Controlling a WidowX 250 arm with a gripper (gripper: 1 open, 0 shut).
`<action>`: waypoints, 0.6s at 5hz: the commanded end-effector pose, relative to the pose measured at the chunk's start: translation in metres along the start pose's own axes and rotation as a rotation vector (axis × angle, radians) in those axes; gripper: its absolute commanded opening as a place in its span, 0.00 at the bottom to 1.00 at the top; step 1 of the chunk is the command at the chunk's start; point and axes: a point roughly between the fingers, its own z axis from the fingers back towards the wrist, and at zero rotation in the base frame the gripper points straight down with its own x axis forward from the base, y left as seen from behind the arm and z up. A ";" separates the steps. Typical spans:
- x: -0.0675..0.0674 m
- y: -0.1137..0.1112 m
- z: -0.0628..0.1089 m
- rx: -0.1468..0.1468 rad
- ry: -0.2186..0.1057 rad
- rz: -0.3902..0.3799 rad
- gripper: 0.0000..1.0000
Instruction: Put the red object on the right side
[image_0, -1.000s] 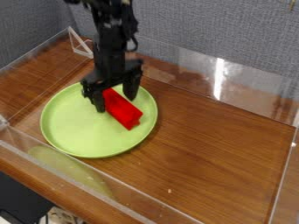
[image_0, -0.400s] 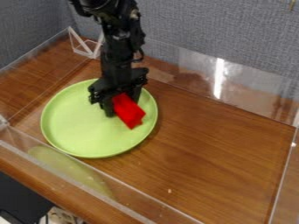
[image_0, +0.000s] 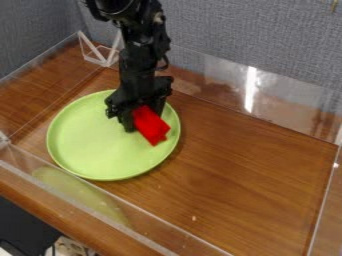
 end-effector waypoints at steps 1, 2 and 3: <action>0.006 0.017 0.001 -0.004 0.007 -0.008 0.00; 0.010 0.029 0.001 -0.002 0.009 -0.040 0.00; 0.014 0.031 0.004 0.009 0.011 -0.028 0.00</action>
